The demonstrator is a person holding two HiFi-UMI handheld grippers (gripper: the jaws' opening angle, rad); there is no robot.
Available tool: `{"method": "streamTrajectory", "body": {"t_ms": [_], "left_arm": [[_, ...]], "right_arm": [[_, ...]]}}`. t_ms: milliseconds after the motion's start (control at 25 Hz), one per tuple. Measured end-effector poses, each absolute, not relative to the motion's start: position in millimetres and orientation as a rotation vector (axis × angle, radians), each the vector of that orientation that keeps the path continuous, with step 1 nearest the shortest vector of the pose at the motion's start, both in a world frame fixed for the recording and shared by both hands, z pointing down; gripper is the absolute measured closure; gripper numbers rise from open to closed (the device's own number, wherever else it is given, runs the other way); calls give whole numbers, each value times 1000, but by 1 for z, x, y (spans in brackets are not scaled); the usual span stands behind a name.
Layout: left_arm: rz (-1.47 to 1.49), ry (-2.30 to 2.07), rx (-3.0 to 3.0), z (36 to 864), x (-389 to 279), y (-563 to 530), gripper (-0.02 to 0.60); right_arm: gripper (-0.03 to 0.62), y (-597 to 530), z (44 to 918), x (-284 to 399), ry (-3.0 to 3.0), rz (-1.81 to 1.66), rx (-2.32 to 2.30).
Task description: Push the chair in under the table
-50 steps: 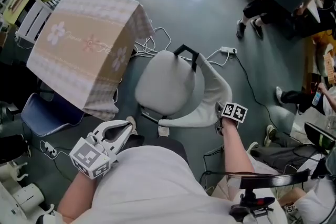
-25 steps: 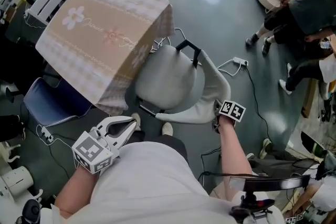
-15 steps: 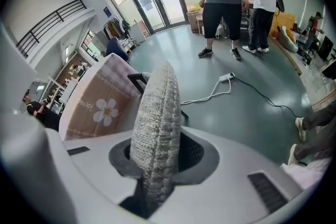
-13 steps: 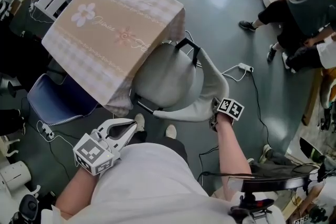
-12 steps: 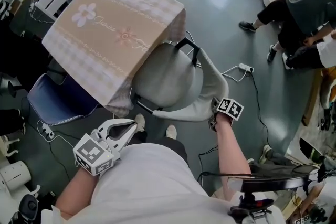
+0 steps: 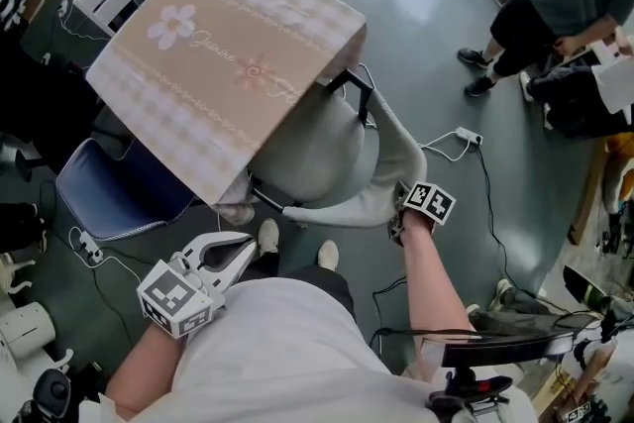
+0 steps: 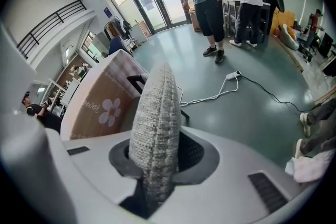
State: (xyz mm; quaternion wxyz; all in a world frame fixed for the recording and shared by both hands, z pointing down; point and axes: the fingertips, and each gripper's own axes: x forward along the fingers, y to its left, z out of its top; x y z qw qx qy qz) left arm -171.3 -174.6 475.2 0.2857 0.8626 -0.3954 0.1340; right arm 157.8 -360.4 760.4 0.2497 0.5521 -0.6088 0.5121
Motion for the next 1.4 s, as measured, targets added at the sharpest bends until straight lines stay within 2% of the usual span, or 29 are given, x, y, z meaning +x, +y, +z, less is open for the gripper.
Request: {"method": "streamTrajectory", "body": {"t_ms": [440, 680, 840, 1000, 1040, 1120, 1240, 1400], "left_arm": [[367, -1008, 2337, 478, -202, -160, 566], [377, -961, 2392, 472, -214, -150, 565], [363, -912, 2440, 469, -219, -142, 565], [336, -823, 2515, 467, -211, -148, 565], [328, -797, 2533, 467, -207, -151, 565], [319, -749, 2553, 469, -198, -149, 565], [313, -705, 2588, 465, -184, -145, 565], [293, -722, 2618, 456, -168, -142, 566]], "right_arm": [[480, -364, 762, 154, -1653, 1409, 1543], [413, -360, 757, 159, -1637, 1307, 1560], [411, -337, 726, 162, -1661, 1214, 1610], [413, -310, 660, 148, -1790, 1076, 1623], [421, -302, 643, 140, -1831, 1035, 1612], [496, -273, 618, 117, -1907, 975, 1543], [566, -229, 591, 74, -2027, 928, 1393], [580, -187, 561, 33, -2163, 880, 1250]]}}
